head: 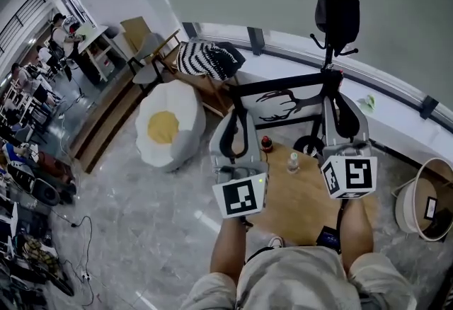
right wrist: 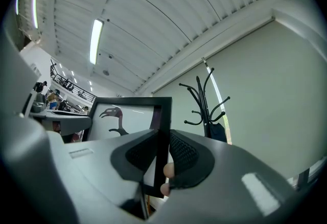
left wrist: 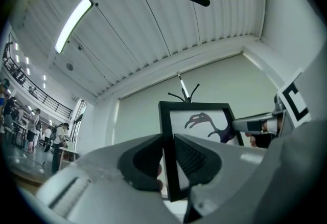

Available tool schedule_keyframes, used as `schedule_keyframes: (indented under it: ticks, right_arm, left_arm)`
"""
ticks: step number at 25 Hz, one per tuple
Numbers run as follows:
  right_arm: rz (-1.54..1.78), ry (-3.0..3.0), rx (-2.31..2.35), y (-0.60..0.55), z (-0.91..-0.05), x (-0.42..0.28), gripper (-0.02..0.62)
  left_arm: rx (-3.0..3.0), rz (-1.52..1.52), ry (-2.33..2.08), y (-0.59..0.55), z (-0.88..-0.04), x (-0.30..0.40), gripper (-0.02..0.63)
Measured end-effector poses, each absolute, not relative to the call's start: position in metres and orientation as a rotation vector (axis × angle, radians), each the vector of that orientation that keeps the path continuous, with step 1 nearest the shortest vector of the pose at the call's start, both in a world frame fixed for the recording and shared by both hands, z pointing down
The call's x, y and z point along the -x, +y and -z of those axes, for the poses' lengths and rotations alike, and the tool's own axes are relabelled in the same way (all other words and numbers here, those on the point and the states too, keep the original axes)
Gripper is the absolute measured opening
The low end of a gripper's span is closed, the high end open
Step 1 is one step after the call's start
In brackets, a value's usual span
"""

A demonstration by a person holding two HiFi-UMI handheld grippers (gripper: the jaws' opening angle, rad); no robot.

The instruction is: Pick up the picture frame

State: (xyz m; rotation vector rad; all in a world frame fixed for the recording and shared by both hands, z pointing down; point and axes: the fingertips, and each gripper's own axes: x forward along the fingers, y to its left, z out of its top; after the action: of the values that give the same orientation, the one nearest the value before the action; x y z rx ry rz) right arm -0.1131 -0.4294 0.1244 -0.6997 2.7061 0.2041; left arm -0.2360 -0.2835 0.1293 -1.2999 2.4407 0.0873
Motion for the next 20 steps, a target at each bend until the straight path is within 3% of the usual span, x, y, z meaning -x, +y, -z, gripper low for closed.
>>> schedule_keyframes:
  ticks: [20]
  right_arm:
    - [-0.322,2.665,0.711,-0.4234,-0.1165,0.1099,0.069]
  left_arm:
    - [1.270,-0.091,2.395,-0.2823,-0.1262,0.2348,0.080]
